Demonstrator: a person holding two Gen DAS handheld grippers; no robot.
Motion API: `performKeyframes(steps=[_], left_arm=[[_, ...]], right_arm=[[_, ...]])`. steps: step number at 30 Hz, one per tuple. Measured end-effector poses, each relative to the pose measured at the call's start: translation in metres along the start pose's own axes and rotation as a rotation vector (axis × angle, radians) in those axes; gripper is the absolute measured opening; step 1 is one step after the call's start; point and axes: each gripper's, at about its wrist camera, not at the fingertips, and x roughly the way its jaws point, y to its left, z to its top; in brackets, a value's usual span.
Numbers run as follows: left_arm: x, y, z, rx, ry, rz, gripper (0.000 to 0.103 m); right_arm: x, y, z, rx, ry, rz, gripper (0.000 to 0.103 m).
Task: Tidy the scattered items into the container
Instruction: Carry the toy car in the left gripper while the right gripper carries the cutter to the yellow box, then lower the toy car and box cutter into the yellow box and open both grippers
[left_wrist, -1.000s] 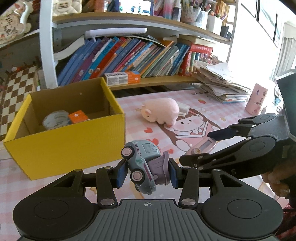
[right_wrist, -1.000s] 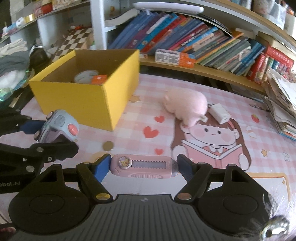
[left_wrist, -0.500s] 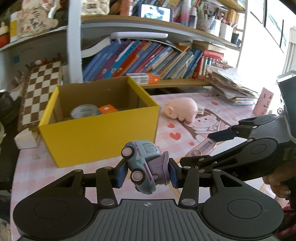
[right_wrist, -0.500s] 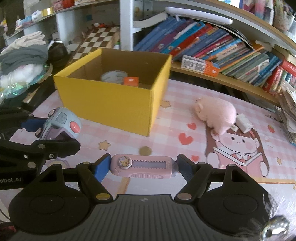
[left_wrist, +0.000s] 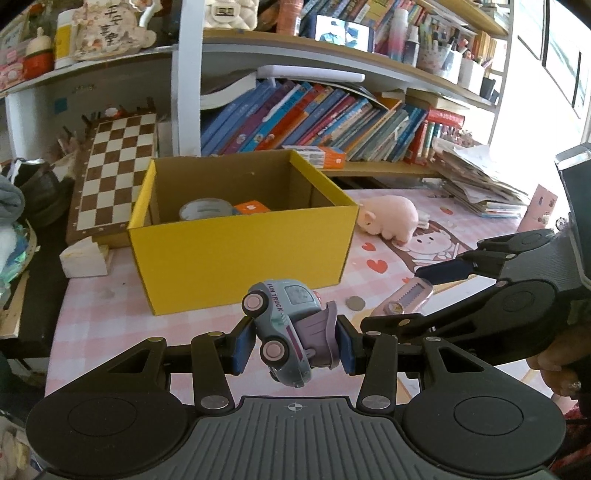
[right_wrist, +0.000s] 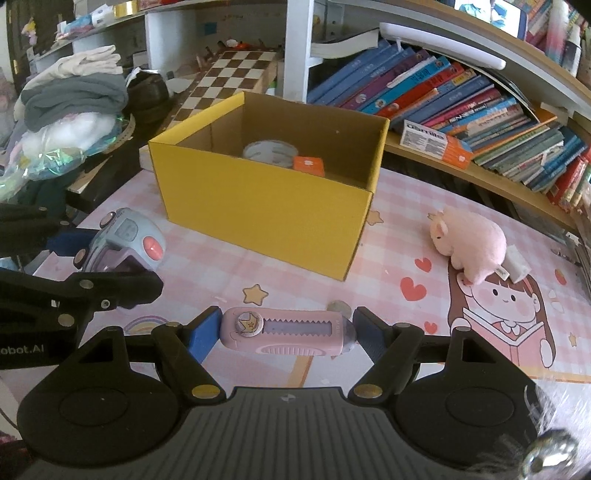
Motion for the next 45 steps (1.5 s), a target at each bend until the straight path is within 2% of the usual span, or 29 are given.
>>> performKeyframes(steps=[8, 14, 27, 35, 45], left_arm=[[-0.002, 0.01, 0.004, -0.016, -0.027, 0.006, 0.044], [-0.003, 0.018, 0.02, -0.02, -0.074, 0.01, 0.044], [0.013, 0.046, 0.068, -0.007, -0.186, 0.061, 0.044], [0.043, 0.062, 0.092, 0.023, -0.176, 0.087, 0.044], [0.094, 0.069, 0.094, 0.051, -0.077, 0.071, 0.045]], right_arm=[[0.003, 0.006, 0.007, -0.025, -0.008, -0.003, 0.076], [0.001, 0.002, 0.022, -0.026, -0.032, -0.01, 0.076], [0.005, -0.02, 0.081, -0.044, -0.136, -0.055, 0.076], [0.027, -0.034, 0.124, -0.052, -0.181, -0.078, 0.076], [0.075, -0.039, 0.164, -0.027, -0.158, -0.05, 0.076]])
